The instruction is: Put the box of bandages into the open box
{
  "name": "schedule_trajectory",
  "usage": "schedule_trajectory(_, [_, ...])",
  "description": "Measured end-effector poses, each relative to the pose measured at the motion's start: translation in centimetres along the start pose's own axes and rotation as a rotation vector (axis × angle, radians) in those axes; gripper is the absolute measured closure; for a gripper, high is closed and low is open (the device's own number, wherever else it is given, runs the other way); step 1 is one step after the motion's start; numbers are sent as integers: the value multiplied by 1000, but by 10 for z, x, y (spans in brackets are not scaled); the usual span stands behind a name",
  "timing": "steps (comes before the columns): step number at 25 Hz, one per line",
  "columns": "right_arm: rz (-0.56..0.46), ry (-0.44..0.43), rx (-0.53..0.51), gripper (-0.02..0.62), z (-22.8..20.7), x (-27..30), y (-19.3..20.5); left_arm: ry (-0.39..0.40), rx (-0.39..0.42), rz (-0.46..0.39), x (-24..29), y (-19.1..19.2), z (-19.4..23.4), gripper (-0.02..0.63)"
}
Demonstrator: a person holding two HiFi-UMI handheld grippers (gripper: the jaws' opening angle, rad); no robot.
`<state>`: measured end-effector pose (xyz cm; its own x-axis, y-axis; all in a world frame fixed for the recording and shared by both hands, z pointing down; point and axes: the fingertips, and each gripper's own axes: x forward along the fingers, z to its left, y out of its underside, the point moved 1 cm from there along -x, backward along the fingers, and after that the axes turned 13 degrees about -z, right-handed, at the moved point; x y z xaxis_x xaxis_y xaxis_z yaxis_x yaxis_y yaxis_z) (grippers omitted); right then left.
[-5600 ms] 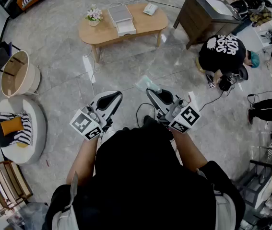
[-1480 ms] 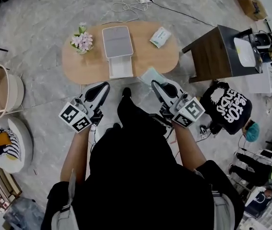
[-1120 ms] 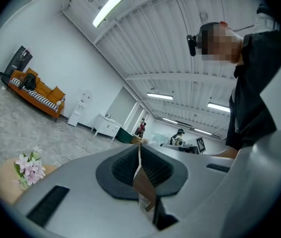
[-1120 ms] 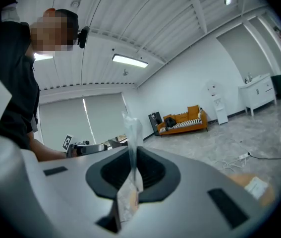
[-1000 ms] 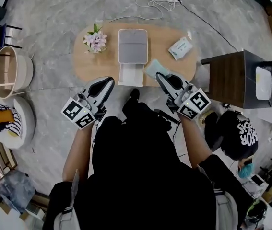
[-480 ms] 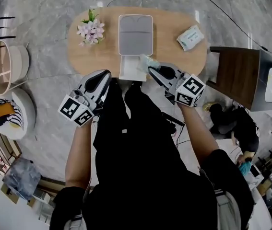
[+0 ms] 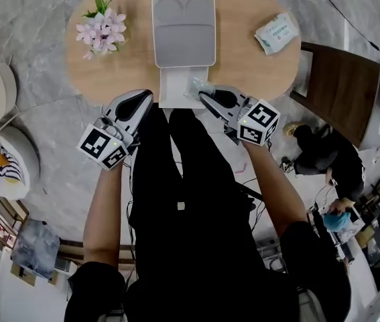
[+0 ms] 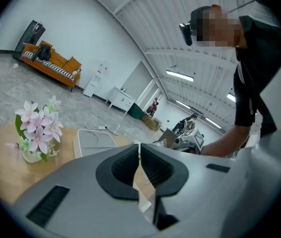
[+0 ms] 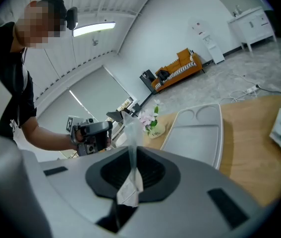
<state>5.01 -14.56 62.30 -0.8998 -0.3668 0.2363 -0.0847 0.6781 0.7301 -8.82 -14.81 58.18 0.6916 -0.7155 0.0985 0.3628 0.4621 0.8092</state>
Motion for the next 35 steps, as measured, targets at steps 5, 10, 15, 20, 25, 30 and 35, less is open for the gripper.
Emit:
schedule_trajectory(5, [53, -6, 19, 560, -20, 23, 48, 26, -29, 40, 8, 37, 17, 580])
schedule_trajectory(10, [149, 37, 21, 560, -43, 43, 89, 42, -61, 69, 8, 68, 28, 580])
schedule_trajectory(15, [286, 72, 21, 560, -58, 59, 121, 49, -84, 81, 7, 86, 36, 580])
schedule_trajectory(20, [385, 98, -26, 560, -63, 70, 136, 66, -102, 92, 9, 99, 32, 580])
schedule_trajectory(25, [485, 125, -75, 560, -66, 73, 150, 71, -112, 98, 4, 106, 32, 580])
schedule_trajectory(30, [521, 124, -63, 560, -66, 76, 159, 74, -122, 97, 2, 111, 31, 580])
schedule_trajectory(35, [578, 119, -92, 560, -64, 81, 170, 77, -134, 96, -2, 114, 28, 580])
